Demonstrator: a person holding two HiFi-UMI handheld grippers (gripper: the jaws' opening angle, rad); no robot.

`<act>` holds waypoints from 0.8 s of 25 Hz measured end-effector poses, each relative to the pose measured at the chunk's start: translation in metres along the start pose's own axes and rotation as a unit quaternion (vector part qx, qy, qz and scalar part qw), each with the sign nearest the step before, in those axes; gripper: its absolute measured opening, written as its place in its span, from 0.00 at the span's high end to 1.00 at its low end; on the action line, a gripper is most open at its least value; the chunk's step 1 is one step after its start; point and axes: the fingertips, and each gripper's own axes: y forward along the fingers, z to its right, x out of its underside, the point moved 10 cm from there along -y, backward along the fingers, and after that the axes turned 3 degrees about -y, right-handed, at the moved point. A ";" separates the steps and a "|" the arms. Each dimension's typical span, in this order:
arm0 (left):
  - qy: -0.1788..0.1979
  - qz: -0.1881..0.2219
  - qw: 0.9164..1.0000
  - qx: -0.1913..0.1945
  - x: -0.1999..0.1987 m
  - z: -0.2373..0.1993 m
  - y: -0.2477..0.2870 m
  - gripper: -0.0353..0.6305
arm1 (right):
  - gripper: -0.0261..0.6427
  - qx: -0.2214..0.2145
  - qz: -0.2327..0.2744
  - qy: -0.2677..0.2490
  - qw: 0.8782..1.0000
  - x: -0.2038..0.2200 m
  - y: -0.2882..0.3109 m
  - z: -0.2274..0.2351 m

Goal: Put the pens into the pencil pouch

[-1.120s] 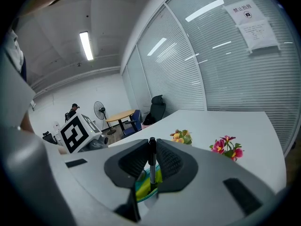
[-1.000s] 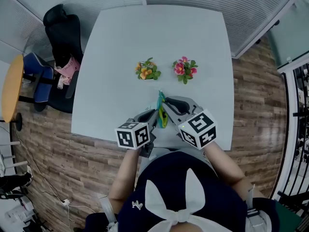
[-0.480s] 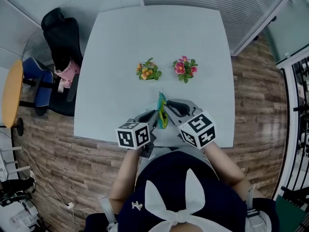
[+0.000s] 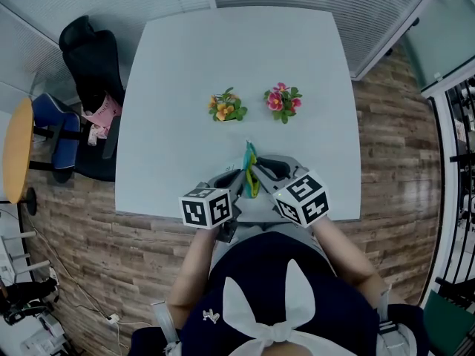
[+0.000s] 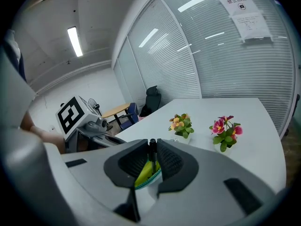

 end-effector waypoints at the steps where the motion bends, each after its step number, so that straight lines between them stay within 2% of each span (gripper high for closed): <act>1: 0.001 -0.001 1.000 0.001 0.000 0.001 0.000 0.90 | 0.86 0.001 -0.002 0.001 1.000 0.001 0.000 0.000; 20: 0.005 -0.008 1.000 0.016 0.004 0.013 0.002 0.90 | 0.86 0.008 -0.036 0.005 0.999 0.022 -0.004 -0.002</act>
